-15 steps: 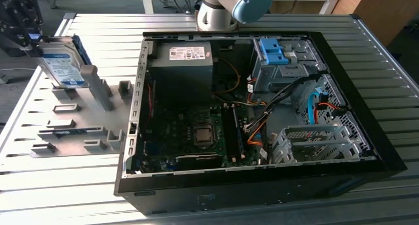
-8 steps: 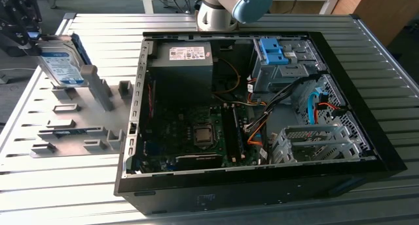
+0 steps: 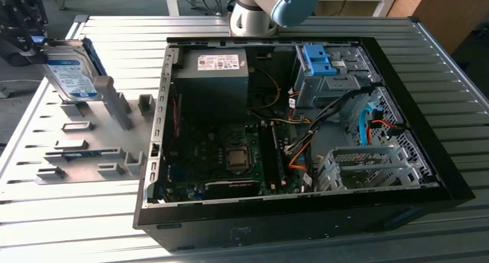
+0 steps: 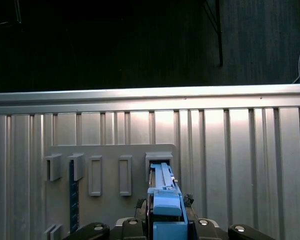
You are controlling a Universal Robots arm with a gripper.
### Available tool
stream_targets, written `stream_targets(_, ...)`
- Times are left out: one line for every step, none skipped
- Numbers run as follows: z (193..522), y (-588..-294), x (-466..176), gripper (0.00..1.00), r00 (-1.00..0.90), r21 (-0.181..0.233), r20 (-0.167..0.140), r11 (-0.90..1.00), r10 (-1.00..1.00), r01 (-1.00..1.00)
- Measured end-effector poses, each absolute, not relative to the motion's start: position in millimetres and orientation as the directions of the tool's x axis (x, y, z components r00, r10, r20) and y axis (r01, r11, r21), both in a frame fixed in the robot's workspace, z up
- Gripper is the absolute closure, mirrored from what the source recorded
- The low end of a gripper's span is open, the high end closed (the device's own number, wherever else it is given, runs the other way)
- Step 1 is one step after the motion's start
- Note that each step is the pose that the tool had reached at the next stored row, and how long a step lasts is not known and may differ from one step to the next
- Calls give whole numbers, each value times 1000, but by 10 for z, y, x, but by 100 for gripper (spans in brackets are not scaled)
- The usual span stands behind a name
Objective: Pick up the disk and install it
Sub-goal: 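Pick up the disk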
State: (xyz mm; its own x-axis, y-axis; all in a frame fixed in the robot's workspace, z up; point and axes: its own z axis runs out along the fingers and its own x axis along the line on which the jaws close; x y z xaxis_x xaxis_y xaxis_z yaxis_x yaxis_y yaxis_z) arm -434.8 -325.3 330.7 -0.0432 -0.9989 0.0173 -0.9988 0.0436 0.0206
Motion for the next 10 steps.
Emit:
stream_targets(3310, -3253, -4348, 63, -43, 21, 17, 44, -999, -999)
stream_targets(3314, -3253, -4348, 63, -43, 21, 17, 44, -999, -999)
stream_targets(3317, -3253, -4348, 63, -43, 21, 17, 44, -999, -999)
stream_targets(3320, -3253, -4348, 63, -43, 21, 17, 44, -999, -999)
stream_targets(3323, -3253, -4348, 63, -43, 21, 17, 44, -999, -999)
stream_targets(3325, -3253, -4348, 63, -43, 21, 17, 44, -999, -999)
stream_targets(3328, -3253, -4348, 63, -43, 21, 17, 44, -999, -999)
stream_targets(3330, -3253, -4348, 63, -43, 21, 17, 44, -999, -999)
stream_targets(3333, -3253, -4348, 63, -43, 21, 17, 44, -999, -999)
stream_targets(3336, -3253, -4348, 63, -43, 21, 17, 44, -999, -999)
